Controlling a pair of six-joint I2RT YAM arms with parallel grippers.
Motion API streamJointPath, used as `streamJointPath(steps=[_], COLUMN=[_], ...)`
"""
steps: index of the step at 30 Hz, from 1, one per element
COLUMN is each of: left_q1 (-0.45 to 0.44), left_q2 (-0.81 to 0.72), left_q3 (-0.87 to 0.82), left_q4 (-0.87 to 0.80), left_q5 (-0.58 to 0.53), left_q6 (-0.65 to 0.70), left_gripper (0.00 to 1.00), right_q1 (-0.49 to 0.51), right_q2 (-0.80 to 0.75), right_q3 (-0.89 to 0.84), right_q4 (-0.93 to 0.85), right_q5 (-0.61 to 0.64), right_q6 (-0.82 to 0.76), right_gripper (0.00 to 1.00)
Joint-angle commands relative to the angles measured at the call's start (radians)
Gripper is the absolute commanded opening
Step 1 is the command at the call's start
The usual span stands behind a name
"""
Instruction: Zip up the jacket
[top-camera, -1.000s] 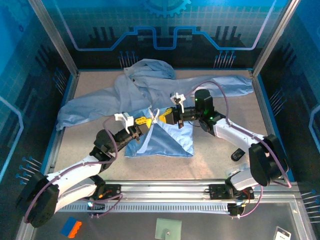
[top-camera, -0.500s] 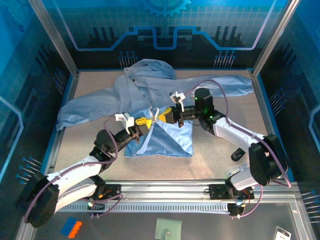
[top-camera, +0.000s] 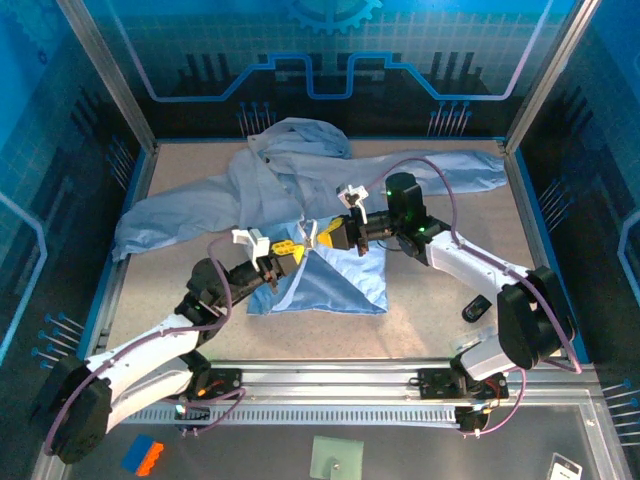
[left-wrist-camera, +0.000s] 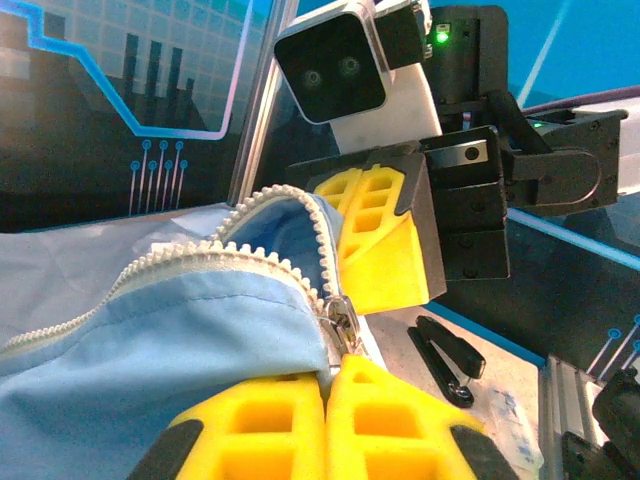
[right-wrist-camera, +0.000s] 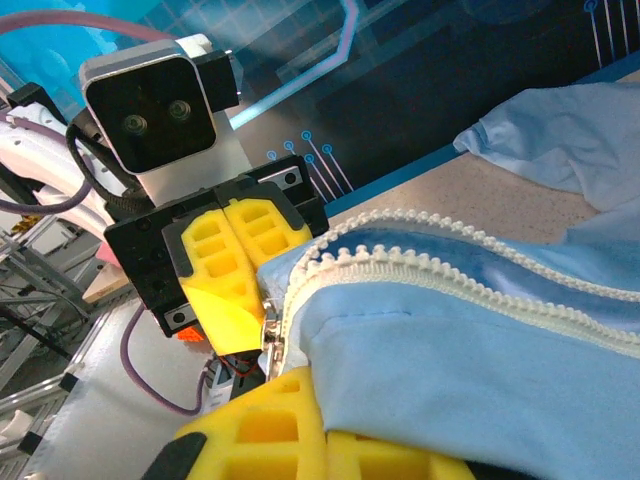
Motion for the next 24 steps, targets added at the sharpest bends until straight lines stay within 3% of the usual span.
streamJointPath(steps=[1, 12, 24], left_q1=[0.007, 0.008, 0.007], left_q2=[-0.011, -0.028, -0.079], left_q3=[0.032, 0.111, 0.125], left_q4=[-0.076, -0.331, -0.515], left_q5=[0.079, 0.170, 0.227], left_q6=[0.033, 0.052, 0.048], left_gripper=[0.00, 0.00, 0.00], right_q1=[-0.011, -0.011, -0.011], right_q2=[0.004, -0.005, -0.027], right_q3=[0.051, 0.041, -0.006], right_q4=[-0.003, -0.081, -0.035], right_q5=[-0.027, -0.039, -0.015], right_q6=[-0.031, -0.127, -0.104], right_gripper=[0.00, 0.00, 0.00])
